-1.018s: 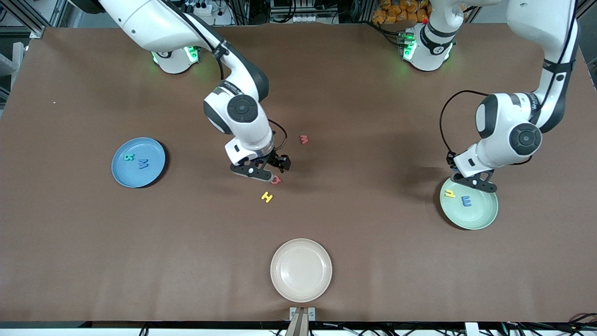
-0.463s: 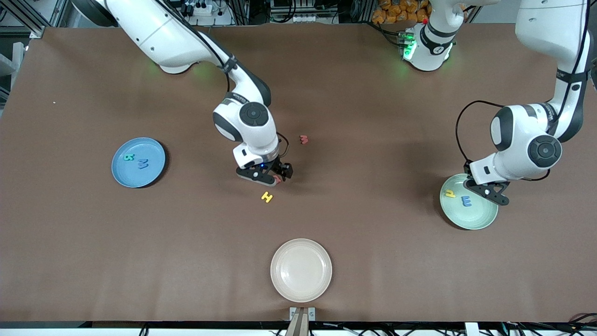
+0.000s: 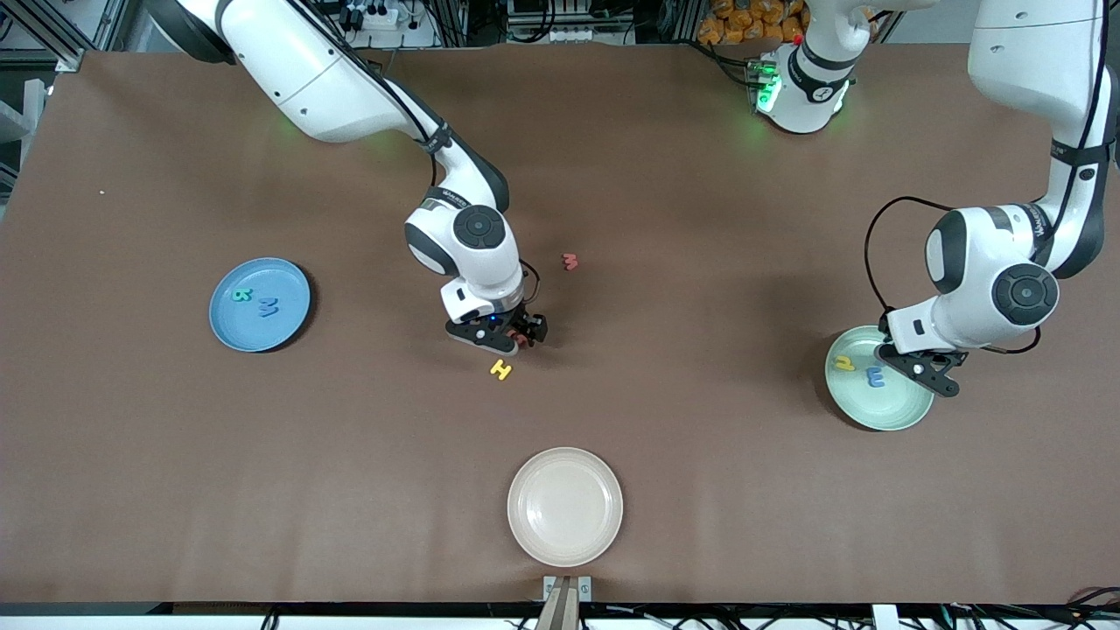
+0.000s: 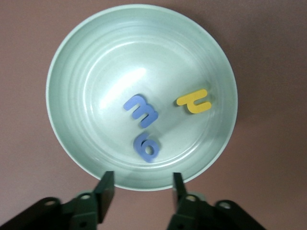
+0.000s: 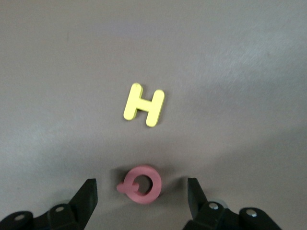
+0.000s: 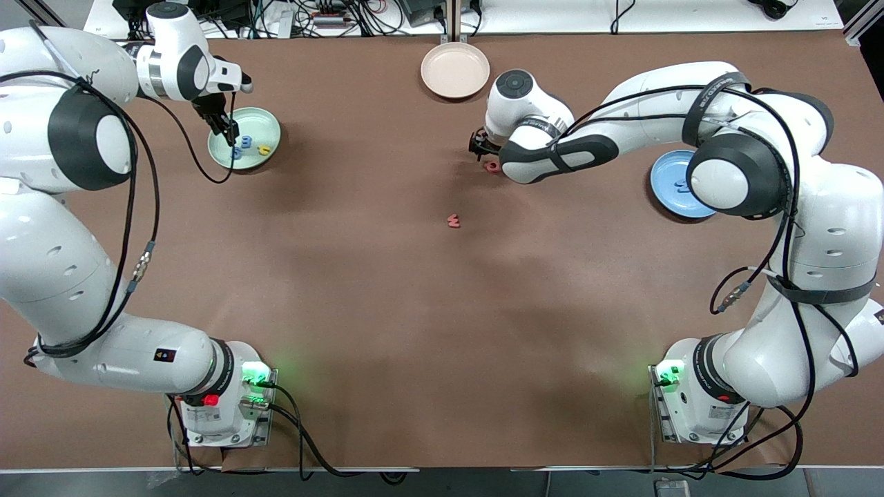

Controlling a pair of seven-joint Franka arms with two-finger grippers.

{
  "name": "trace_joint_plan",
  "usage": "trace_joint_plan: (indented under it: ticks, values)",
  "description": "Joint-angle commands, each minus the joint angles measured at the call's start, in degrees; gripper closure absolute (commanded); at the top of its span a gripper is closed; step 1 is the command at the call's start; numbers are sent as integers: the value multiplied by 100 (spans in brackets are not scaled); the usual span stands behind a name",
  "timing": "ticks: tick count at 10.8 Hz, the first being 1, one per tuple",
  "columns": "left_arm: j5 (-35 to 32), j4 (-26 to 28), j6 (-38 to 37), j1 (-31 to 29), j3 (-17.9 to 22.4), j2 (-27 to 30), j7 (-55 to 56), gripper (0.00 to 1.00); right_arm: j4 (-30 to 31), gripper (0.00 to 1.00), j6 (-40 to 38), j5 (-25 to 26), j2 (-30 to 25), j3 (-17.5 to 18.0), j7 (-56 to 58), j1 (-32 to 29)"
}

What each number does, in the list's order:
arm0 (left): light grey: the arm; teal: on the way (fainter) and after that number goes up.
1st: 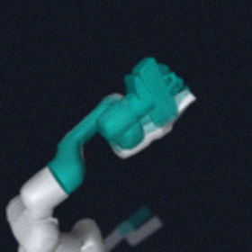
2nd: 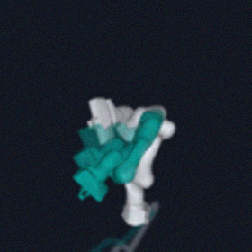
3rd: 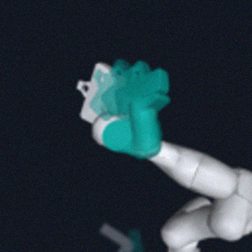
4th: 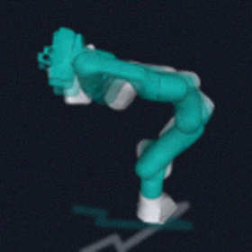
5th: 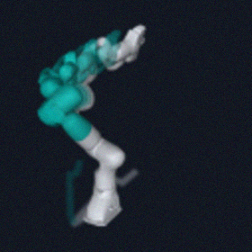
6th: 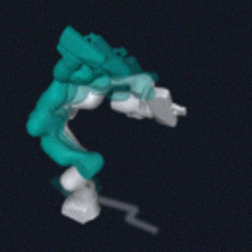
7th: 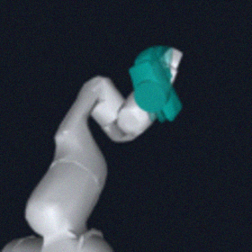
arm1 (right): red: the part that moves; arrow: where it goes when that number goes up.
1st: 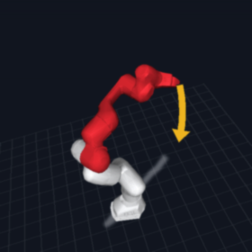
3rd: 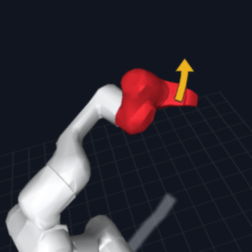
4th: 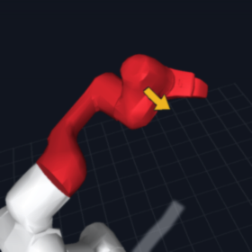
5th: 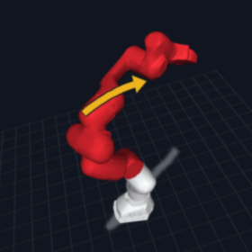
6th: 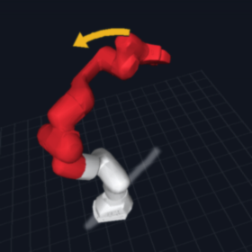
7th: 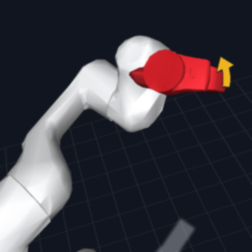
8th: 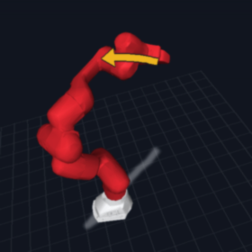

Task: Sort uppercase to blue plate, lowercase to green plate
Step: 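Grasp the pink o with the right gripper while the left gripper reaches the m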

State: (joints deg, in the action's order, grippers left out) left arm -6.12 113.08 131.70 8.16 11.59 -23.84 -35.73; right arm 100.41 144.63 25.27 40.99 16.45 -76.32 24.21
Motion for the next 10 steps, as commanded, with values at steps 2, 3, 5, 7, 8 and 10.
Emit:
trace_joint_plan:
  ticks: [2, 3, 5, 7, 8, 10]
  values:
    - [-13, -76, -56, 10, 36, 98, 13, 0, -66, 24, 38, 215, 146, -98, -348, 145]
    - [319, -6, -178, 19, 36, 230, 266, 0, -75, 27, 38, 215, 164, -107, -348, 197]
    - [594, -41, -635, 211, -25, 476, 836, 0, -101, 39, 38, 233, 173, -150, -348, 207]
    - [673, -76, -969, 378, -331, 678, 1504, 0, -101, 54, 38, 294, 173, -151, -348, 198]
    - [674, -76, -1005, 414, -490, 757, 1899, 0, -144, 54, 21, 294, 173, -159, -339, 198]
    - [683, -76, -1111, 511, -798, 837, 2699, 0, -171, 54, 30, 286, 173, -203, -348, 198]
